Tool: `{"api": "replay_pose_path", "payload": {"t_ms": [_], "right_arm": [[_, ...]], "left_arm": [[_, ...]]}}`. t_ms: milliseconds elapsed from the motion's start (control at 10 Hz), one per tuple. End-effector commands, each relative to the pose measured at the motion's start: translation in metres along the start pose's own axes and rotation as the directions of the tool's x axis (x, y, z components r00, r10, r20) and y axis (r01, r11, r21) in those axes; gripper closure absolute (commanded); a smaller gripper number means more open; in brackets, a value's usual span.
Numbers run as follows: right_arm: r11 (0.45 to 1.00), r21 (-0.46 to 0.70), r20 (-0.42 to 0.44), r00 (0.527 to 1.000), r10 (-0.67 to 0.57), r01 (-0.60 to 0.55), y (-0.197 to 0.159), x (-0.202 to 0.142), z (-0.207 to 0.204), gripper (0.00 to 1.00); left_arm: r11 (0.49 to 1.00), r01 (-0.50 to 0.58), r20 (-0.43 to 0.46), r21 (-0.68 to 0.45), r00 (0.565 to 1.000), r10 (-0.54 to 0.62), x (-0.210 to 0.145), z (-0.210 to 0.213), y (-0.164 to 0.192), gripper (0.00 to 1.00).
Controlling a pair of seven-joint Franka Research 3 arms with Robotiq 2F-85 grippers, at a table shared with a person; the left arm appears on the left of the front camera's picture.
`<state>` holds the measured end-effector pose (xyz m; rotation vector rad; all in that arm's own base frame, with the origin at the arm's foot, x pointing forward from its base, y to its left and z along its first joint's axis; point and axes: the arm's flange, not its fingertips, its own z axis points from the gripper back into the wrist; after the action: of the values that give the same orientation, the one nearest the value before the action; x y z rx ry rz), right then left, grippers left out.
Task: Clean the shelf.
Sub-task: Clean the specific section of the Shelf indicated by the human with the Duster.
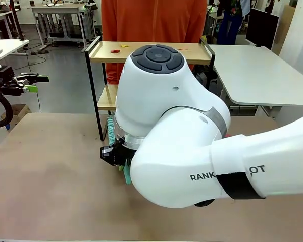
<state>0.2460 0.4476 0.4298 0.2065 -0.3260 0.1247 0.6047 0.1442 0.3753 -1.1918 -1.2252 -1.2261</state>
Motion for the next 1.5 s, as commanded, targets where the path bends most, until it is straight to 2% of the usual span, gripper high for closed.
{"api": "replay_pose_path", "payload": {"t_ms": [0,300,500,700,1000,1400], "right_arm": [[1.000,-0.006,0.003,1.000,-0.004,0.004,-0.001,0.002,-0.002,0.87],[0.996,-0.021,0.118,0.990,-0.081,0.084,0.028,0.014,-0.027,0.87],[0.991,0.004,0.157,0.979,-0.130,0.131,0.045,0.021,-0.051,0.87],[0.993,-0.010,0.200,0.974,-0.109,0.113,0.061,0.028,-0.071,0.87],[0.995,-0.025,0.214,0.973,-0.092,0.100,0.075,0.043,-0.094,0.87],[0.990,-0.060,0.217,0.970,-0.111,0.127,0.077,0.059,-0.123,0.87]], "left_arm": [[1.000,0.016,-0.003,0.002,1.000,-0.016,0.003,-0.001,-0.001,0.00],[1.000,0.016,-0.003,0.002,1.000,-0.016,0.003,-0.001,-0.001,0.00],[1.000,0.016,-0.003,0.002,1.000,-0.016,0.003,-0.001,-0.001,0.00],[1.000,0.016,-0.003,0.002,1.000,-0.016,0.003,-0.001,-0.001,0.00],[1.000,0.016,-0.003,0.002,1.000,-0.016,0.003,-0.001,-0.001,0.00],[1.000,0.016,-0.003,0.002,1.000,-0.016,0.003,-0.001,-0.001,0.00]]}}
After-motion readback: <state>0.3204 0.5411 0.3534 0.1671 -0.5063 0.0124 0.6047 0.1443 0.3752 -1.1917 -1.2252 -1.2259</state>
